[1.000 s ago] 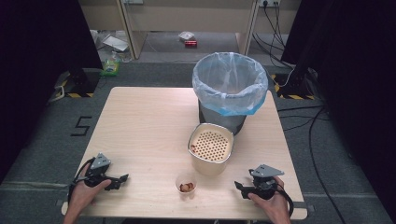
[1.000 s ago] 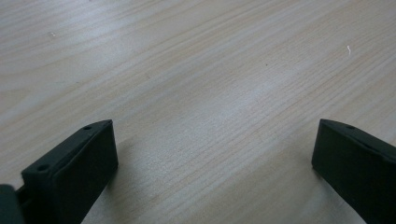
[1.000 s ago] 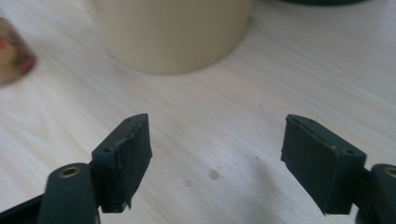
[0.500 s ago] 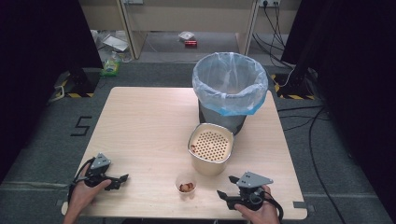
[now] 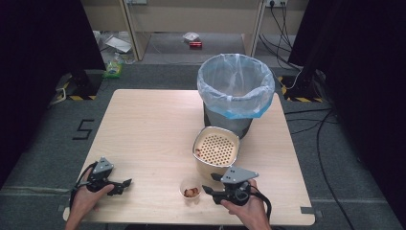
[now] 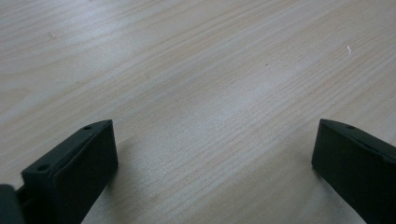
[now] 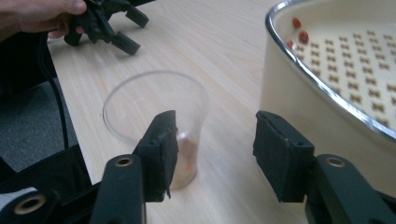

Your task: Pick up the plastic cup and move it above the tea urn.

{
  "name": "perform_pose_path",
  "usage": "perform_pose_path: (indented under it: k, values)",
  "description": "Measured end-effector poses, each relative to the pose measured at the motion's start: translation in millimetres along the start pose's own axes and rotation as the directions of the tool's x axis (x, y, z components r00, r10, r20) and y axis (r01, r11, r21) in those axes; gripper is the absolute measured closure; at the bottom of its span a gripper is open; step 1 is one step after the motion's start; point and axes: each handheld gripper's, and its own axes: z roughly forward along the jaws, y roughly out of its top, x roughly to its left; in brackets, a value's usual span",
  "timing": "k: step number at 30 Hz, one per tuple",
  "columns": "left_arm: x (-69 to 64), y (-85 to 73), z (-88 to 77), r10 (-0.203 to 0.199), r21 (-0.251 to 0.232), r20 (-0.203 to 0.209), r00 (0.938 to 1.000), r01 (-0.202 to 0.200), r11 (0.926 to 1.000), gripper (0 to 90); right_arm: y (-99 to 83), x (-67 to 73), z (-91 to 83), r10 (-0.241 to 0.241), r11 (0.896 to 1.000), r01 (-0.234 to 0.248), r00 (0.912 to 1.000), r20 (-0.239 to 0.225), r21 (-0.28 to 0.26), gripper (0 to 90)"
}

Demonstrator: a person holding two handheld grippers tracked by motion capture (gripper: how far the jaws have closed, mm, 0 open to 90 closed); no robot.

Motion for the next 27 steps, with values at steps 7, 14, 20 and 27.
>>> perform_pose_path:
  k: [7, 14, 20, 27]
  values:
    - [0.0, 0.0, 0.0, 0.000, 0.000, 0.000, 1.0000, 0.000, 1.0000, 0.0, 15.0, 3.9, 15.2, -0.032, 0.999, 0.032, 0.9993, -0.019, 0.004, 57.7]
    - [0.0, 0.0, 0.0, 0.000, 0.000, 0.000, 1.0000, 0.000, 1.0000, 0.0, 16.6, 2.2, 34.4, -0.034, 0.996, 0.037, 0.9987, -0.038, 0.076, 59.8]
    - [0.0, 0.0, 0.0, 0.000, 0.000, 0.000, 1.0000, 0.000, 1.0000, 0.0, 5.7, -2.7, 40.8, -0.022, 0.991, 0.031, 0.9976, -0.066, 0.131, 70.6]
    - [0.0, 0.0, 0.0, 0.000, 0.000, 0.000, 1.0000, 0.000, 1.0000, 0.0, 1.9, -2.1, 37.8, -0.049, 0.991, 0.060, 0.9946, -0.091, 0.117, 81.2]
